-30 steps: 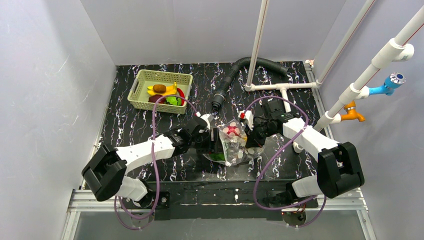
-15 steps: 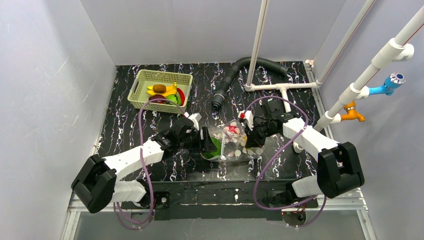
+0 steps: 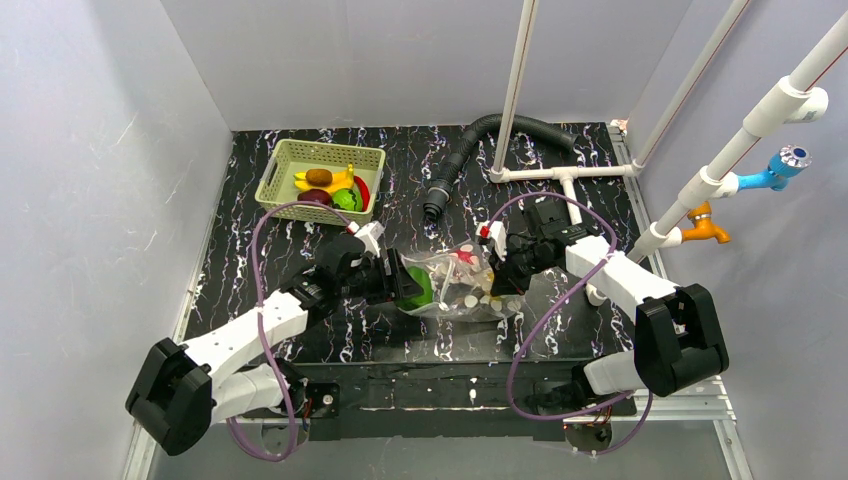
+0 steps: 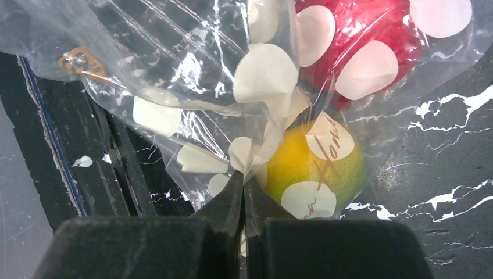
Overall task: Open the zip-top bag and remove the fake food
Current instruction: Pick up the fake vegetable from the zipper food storage bag.
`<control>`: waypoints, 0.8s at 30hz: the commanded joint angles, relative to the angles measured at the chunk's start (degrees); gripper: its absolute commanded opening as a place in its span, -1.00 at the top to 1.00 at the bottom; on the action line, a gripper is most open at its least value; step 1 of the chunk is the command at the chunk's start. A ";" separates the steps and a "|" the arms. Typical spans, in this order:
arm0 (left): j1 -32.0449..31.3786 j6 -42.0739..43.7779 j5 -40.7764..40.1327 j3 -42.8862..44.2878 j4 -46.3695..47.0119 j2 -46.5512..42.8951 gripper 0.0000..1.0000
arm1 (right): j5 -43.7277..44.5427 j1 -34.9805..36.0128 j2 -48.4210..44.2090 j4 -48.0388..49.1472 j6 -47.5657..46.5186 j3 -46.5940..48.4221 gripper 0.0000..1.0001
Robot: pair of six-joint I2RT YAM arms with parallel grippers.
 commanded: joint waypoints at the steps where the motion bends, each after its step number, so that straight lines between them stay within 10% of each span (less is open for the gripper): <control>1: 1.62 1.51 2.34 -0.48 -3.28 -2.82 1.00 | 0.69 -0.24 -0.98 -0.46 -0.76 0.84 0.90; 24: 9.56 6.83 5.27 2.95 -12.46 -9.29 1.00 | 0.71 -0.30 -0.62 -0.50 -0.81 0.94 0.90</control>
